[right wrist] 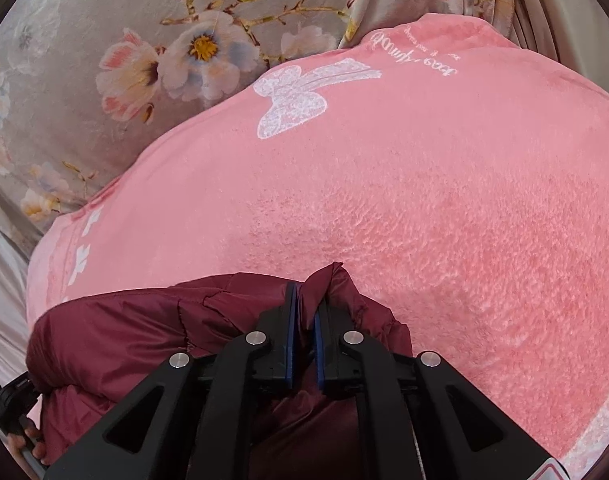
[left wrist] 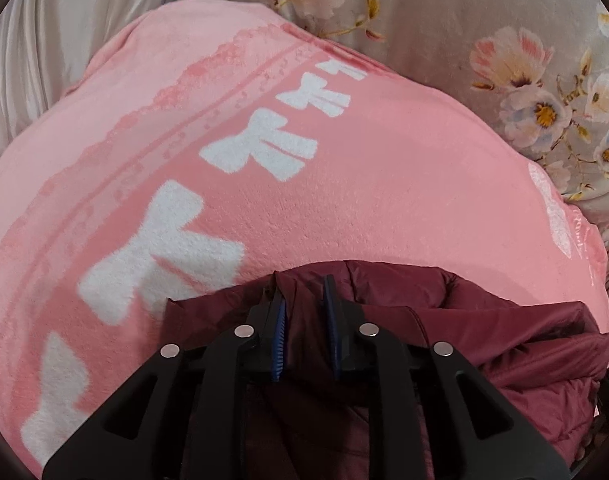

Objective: Fold large clothes

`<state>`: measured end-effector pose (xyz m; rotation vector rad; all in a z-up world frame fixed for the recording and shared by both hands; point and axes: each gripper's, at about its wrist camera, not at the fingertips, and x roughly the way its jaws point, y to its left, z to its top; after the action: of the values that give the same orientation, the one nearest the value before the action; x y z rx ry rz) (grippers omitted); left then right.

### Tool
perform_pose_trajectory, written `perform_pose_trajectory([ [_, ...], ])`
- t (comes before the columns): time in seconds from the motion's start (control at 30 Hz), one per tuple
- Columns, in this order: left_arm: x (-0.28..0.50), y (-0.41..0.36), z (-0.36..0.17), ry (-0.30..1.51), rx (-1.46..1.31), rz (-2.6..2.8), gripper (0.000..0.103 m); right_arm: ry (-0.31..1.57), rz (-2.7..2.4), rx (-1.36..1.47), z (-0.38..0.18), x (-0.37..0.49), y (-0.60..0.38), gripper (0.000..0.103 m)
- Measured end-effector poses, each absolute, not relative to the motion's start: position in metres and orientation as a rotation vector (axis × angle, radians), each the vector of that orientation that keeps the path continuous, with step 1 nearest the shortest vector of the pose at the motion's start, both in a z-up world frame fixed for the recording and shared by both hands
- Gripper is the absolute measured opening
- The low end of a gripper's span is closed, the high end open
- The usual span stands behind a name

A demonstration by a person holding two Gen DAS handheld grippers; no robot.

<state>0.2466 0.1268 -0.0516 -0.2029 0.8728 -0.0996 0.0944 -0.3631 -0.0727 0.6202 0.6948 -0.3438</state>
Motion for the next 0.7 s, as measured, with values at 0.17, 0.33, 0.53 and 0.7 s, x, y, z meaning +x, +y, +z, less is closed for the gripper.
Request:
perform_pose_trajectory([
  [0.17,0.219,0.146,0.011,0.707,-0.133,-0.034,0.075,0.507,-0.392,0.618,-0.023,0.051,-0.369,0.042],
  [0.33,0.204,0.144,0.063,0.615,-0.042,0.008,0.067,0.47,-0.358,0.546,0.022,0.041,-0.349,0.042],
  [0.53,0.2,0.062,0.072,0.651,-0.004,-0.21,0.067,0.6,-0.137,0.428,0.031,0.092,-0.279,0.049],
  [0.7,0.221,0.003,0.018,0.84,-0.011,-0.351,0.067,0.741,-0.07,0.342,0.006,0.135,-0.243,0.052],
])
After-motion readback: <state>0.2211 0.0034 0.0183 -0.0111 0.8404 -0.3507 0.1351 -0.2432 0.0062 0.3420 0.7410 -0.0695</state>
